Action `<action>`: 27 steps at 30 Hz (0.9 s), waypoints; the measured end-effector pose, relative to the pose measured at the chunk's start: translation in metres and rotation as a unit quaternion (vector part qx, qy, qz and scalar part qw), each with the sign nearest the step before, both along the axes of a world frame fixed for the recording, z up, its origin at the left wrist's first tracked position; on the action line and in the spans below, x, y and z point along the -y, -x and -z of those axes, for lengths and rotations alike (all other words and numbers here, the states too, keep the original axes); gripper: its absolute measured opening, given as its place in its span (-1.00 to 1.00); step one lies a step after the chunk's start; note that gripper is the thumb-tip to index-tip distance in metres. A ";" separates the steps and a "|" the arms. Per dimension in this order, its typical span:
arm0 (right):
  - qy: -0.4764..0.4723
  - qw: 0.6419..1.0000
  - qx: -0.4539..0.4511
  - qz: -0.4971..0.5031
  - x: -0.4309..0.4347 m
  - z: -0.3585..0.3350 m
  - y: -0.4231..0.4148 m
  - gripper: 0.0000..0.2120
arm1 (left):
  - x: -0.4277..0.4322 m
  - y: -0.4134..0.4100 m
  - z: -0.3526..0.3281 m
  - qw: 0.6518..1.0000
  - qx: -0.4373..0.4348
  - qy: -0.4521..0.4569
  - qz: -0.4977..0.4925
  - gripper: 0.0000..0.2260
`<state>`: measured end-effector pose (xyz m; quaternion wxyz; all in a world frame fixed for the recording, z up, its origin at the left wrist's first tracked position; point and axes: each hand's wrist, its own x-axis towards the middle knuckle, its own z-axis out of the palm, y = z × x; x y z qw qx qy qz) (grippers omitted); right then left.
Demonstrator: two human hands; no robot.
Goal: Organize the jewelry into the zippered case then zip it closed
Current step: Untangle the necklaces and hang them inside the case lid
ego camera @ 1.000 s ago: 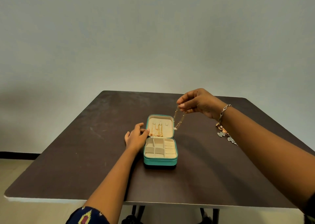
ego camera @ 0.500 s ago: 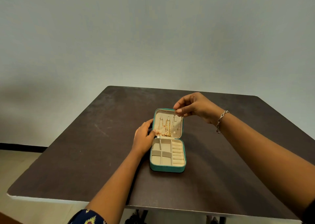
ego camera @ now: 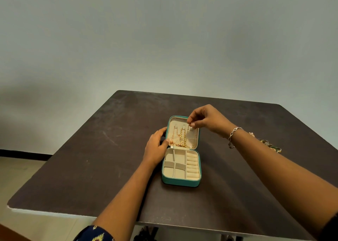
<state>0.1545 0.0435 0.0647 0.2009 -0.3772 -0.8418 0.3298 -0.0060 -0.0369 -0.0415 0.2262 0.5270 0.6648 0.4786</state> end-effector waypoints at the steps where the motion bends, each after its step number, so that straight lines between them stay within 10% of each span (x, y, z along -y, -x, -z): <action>1: -0.033 0.999 0.015 0.004 -0.001 0.003 0.001 -0.89 | 0.000 0.000 0.000 1.000 -0.001 0.000 0.000 -0.61; 14: -0.420 0.899 0.121 -0.037 -0.013 0.038 -0.001 -0.86 | -0.002 0.001 0.004 1.000 -0.002 0.005 -0.002 -0.60; 27: -0.496 0.852 0.163 -0.044 -0.014 0.051 -0.003 -0.67 | -0.001 0.002 0.003 1.000 0.027 -0.004 0.009 -0.58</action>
